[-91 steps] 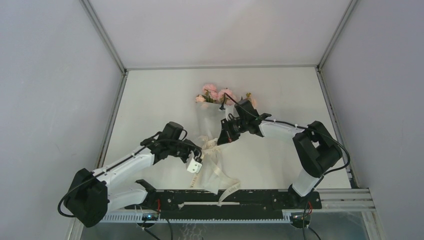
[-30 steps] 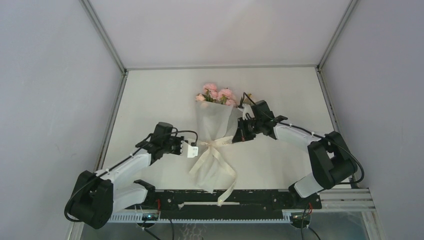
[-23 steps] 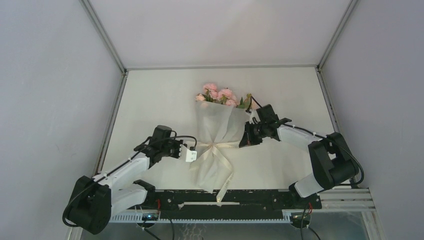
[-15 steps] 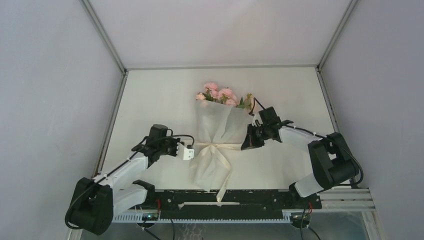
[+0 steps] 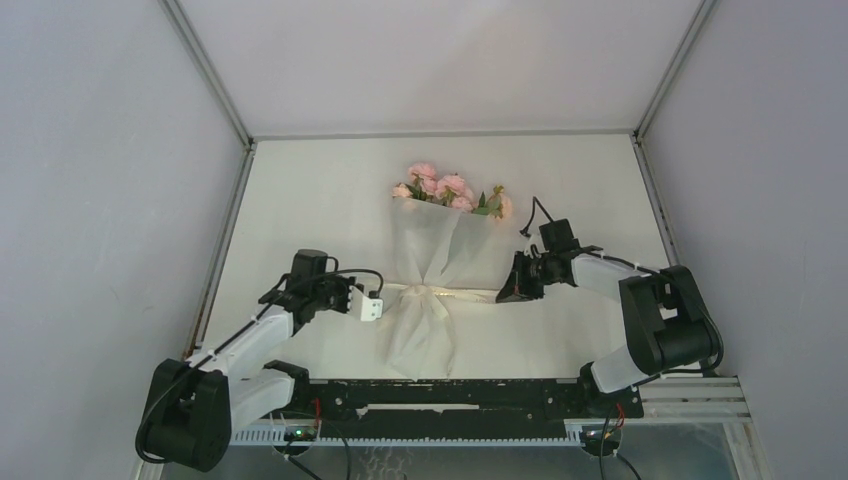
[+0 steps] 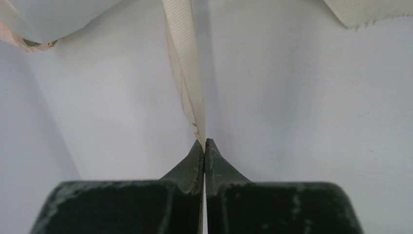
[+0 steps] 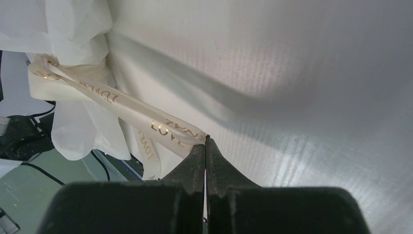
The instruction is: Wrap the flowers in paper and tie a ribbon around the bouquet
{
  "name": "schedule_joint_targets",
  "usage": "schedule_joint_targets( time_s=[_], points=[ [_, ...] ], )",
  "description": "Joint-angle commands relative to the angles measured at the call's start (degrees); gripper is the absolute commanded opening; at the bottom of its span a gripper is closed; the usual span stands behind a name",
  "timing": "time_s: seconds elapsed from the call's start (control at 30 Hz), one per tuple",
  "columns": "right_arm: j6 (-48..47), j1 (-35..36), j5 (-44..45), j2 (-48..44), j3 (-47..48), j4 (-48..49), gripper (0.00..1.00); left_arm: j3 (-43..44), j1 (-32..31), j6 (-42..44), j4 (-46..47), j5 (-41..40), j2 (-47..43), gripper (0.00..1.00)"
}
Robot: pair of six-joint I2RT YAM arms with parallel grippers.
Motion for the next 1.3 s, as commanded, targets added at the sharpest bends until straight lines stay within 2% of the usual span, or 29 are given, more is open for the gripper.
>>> schedule_joint_targets(
  time_s=[0.0, 0.57, 0.7, 1.1, 1.17, 1.27],
  points=[
    [-0.07, -3.85, 3.68, -0.7, -1.38, -2.34, 0.0, -1.14, 3.72, 1.74, -0.75, -3.57, -1.59, 0.0],
    [2.03, -7.8, 3.84, -2.92, -3.39, -2.5, 0.0, -2.71, 6.17, 1.66, -2.85, -2.99, -4.09, 0.0],
    [1.83, -8.09, 9.19, -5.13, -3.44, -5.08, 0.0, -3.24, 6.78, 2.22, -3.42, -2.87, -4.33, 0.0],
    [1.0, -8.48, 10.23, -4.35, -3.55, -5.89, 0.0, -2.78, 6.92, 2.52, -5.33, -1.78, -4.78, 0.0],
    [0.34, -7.5, 9.86, -4.74, -2.73, -5.97, 0.0, -1.5, 4.46, 0.79, -9.37, -1.12, -6.94, 0.0],
    [-0.67, -3.65, 11.76, -7.11, 0.27, -7.65, 0.01, 1.3, -3.04, -5.05, -16.72, -0.42, -10.45, 0.0]
  ],
)
